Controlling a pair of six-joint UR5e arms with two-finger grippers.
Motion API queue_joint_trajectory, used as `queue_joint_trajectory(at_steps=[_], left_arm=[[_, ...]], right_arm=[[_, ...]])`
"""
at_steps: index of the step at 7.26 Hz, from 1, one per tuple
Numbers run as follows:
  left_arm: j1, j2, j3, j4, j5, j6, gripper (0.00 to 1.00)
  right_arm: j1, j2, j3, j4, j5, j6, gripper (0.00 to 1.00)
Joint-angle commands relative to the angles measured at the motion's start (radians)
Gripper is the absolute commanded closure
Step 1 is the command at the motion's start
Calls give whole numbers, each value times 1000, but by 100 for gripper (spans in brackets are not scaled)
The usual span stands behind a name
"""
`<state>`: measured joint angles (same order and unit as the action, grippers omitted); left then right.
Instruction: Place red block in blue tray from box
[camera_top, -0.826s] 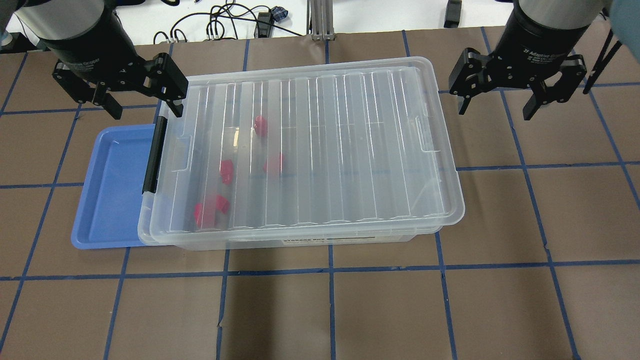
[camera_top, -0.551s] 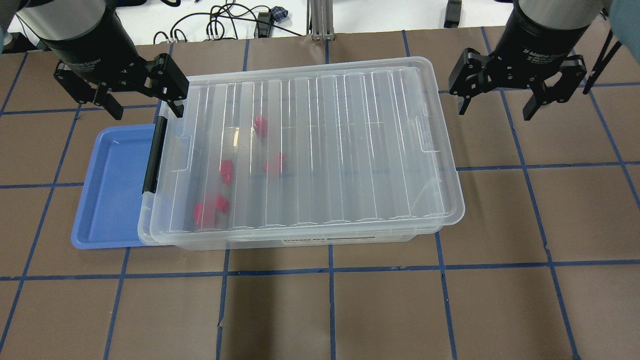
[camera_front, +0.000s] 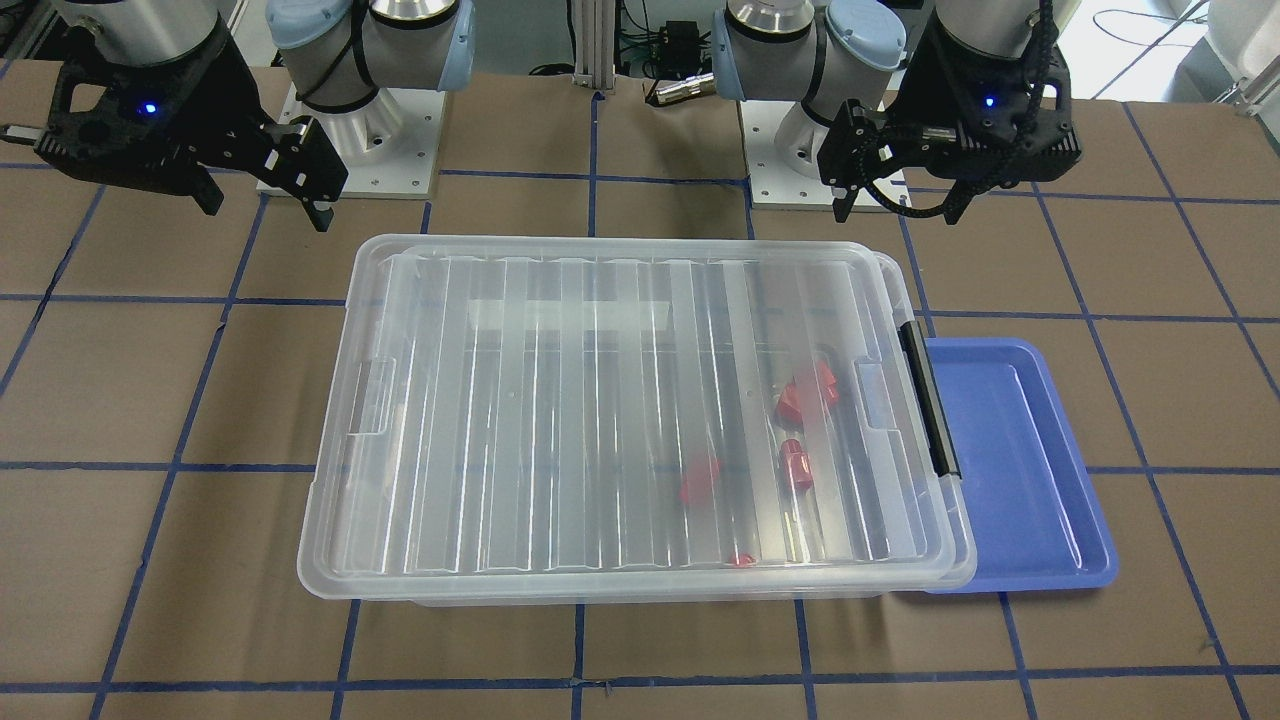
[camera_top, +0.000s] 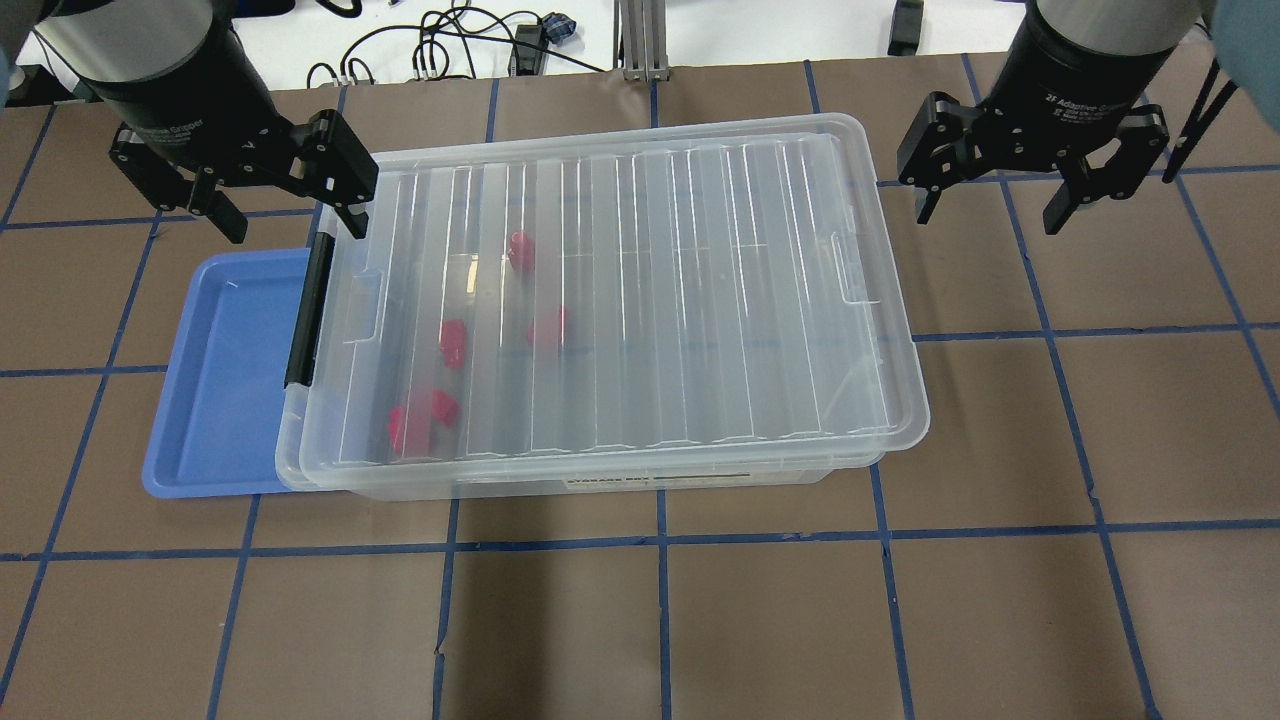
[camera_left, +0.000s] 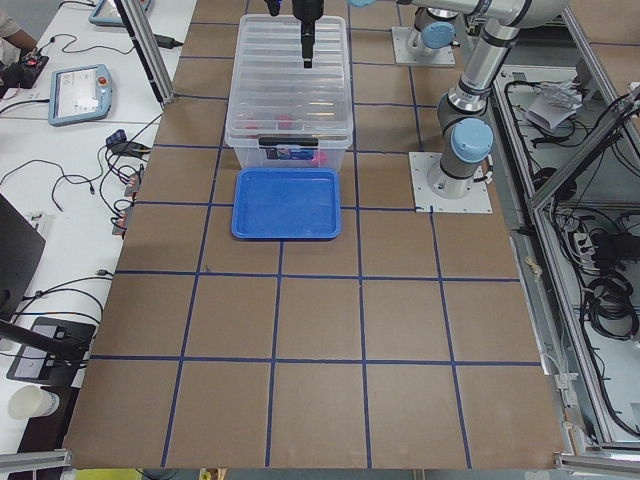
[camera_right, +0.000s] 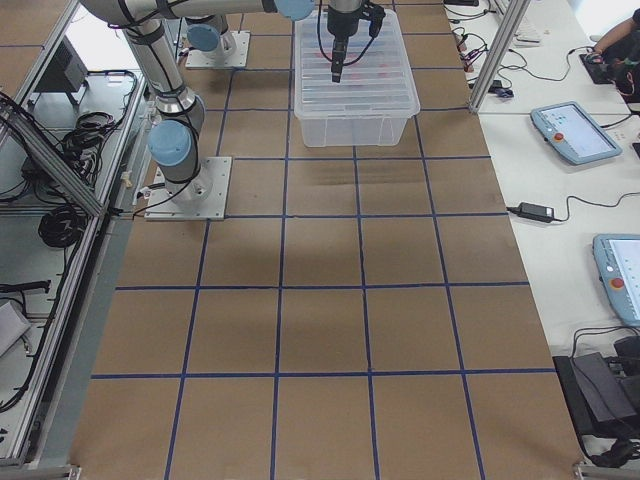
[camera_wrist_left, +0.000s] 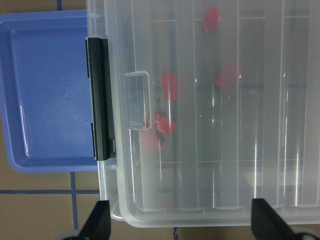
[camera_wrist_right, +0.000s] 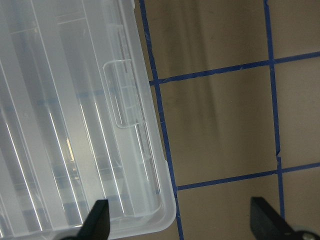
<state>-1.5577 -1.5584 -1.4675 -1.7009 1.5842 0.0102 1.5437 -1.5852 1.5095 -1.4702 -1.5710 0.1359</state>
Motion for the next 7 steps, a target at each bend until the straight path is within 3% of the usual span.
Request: queue_joint_trajectory(at_steps=[1, 3, 4, 5, 7], left_arm=[[-1, -2, 1, 0, 0, -9, 0], [-1, -2, 0, -2, -1, -9, 0], [-1, 0, 0, -2, -1, -9, 0], [-1, -2, 0, -2, -1, -9, 0], [1, -5, 0, -2, -3, -12, 0]], right_arm=[[-1, 13, 5, -15, 6, 11, 0], [-2, 68, 12, -19, 6, -4, 0], [-2, 124, 12, -57, -1, -1, 0], [-2, 161, 11, -171, -1, -4, 0], [-2, 203, 15, -206, -4, -2, 0]])
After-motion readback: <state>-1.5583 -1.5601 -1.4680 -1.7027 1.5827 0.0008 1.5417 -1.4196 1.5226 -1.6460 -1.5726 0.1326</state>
